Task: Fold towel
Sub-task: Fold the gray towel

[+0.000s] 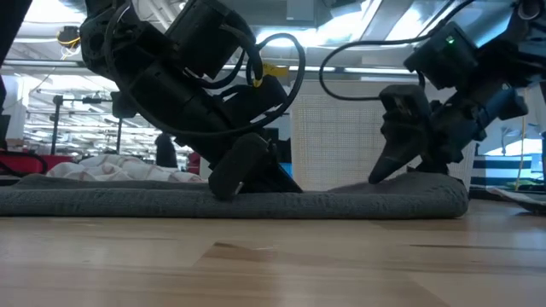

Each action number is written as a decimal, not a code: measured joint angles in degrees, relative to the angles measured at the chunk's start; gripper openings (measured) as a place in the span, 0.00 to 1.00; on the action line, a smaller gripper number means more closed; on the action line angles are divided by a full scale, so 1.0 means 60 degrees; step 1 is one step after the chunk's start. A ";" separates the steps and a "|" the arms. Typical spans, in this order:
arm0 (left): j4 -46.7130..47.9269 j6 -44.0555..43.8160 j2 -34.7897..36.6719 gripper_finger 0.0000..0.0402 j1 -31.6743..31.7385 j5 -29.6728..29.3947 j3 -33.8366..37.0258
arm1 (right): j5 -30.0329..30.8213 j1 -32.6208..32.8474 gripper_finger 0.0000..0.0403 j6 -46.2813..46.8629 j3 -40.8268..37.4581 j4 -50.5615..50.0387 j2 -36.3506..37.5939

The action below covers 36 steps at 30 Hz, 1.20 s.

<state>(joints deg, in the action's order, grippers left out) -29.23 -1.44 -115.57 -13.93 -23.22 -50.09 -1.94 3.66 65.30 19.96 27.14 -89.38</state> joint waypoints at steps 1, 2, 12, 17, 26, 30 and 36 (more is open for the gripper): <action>0.0000 -0.0003 0.0000 0.39 0.0000 0.0000 0.0000 | 0.0146 0.0060 0.38 -0.0006 -0.0004 0.0060 -0.0002; 0.0004 -0.0004 0.0000 0.39 0.0000 0.0000 0.0000 | 0.0315 0.0121 0.34 -0.0092 -0.0007 0.0174 -0.0007; -0.0021 0.0038 0.0000 0.39 -0.0011 -0.0007 0.0000 | 0.1543 0.0405 0.06 -0.1051 0.0442 0.0624 -0.0034; 0.0154 0.0526 0.0265 0.39 -0.0040 0.0000 0.0000 | 0.1473 0.0375 0.03 -0.1481 0.0703 0.0021 0.0399; 0.1126 0.0031 0.1122 0.39 -0.0315 0.0007 -0.0007 | 0.1817 0.0368 0.02 -0.1964 0.1284 -0.4420 0.2251; 0.1977 -0.0258 0.1086 0.39 -0.0290 0.0004 -0.0009 | 0.1918 0.0371 0.02 -0.2043 0.1645 -0.5567 0.2808; 0.2277 -0.0767 0.1035 0.39 -0.0039 -0.0005 -0.0007 | 0.2142 0.0389 0.03 -0.1972 0.2124 -0.4557 0.2659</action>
<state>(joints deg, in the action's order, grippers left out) -15.57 -6.04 -109.36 -14.17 -23.26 -50.13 10.91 6.00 53.47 32.71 -0.20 -73.43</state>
